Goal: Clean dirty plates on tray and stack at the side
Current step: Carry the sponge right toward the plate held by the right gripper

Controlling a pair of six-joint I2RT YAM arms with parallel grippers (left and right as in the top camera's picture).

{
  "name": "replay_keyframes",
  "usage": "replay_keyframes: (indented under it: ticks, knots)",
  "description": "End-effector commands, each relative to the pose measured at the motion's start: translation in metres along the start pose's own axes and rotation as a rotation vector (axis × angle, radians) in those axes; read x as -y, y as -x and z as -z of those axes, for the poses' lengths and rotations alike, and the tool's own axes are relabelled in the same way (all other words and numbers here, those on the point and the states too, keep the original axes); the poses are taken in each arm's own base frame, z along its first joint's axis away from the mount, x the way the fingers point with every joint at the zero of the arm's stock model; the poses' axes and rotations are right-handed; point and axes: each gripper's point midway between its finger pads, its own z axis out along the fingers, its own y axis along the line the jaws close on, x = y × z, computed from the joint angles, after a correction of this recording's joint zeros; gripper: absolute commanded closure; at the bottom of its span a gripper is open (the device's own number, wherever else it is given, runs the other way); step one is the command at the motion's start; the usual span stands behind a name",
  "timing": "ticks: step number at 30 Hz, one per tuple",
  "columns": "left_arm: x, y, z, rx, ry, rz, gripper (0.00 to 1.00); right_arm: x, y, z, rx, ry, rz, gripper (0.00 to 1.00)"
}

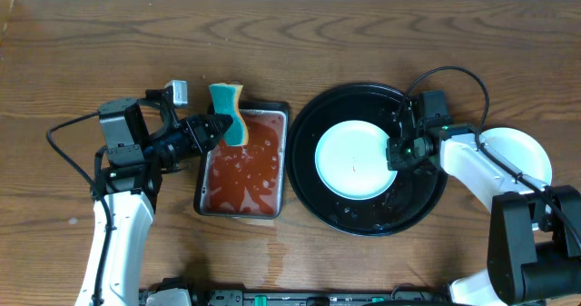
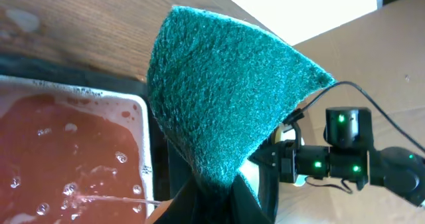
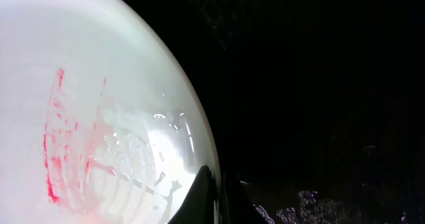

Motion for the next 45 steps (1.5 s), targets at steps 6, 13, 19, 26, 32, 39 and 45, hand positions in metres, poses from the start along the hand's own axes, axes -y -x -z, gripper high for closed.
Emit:
replay_keyframes:
  ticks: [6, 13, 19, 26, 32, 39, 45]
  knots:
    - [0.011, 0.01, 0.002, 0.033, -0.04, -0.176, 0.92, 0.007, -0.012, -0.007, -0.032, -0.025, 0.016, 0.99]
    - [0.013, 0.012, 0.002, 0.042, -0.043, -0.19, 0.93, 0.007, -0.012, -0.007, -0.032, -0.025, 0.015, 0.99]
    - [0.013, 0.012, 0.002, 0.042, -0.043, -0.189, 0.92, 0.007, -0.012, -0.007, -0.032, -0.025, 0.016, 0.99]
    - [0.013, 0.012, 0.002, 0.042, -0.043, -0.189, 0.92, 0.007, -0.012, -0.007, -0.032, -0.025, 0.016, 0.99]
    - [0.012, 0.012, 0.002, 0.042, -0.043, -0.189, 0.92, 0.007, -0.012, -0.007, -0.032, -0.025, 0.016, 0.99]
    - [0.012, 0.012, 0.002, 0.041, -0.042, -0.187, 0.93, 0.007, -0.012, -0.007, -0.032, -0.025, 0.016, 0.99]
    - [-0.005, 0.008, 0.001, 0.034, 0.049, -0.141, 0.93, 0.007, -0.012, -0.007, -0.031, -0.025, 0.015, 0.99]
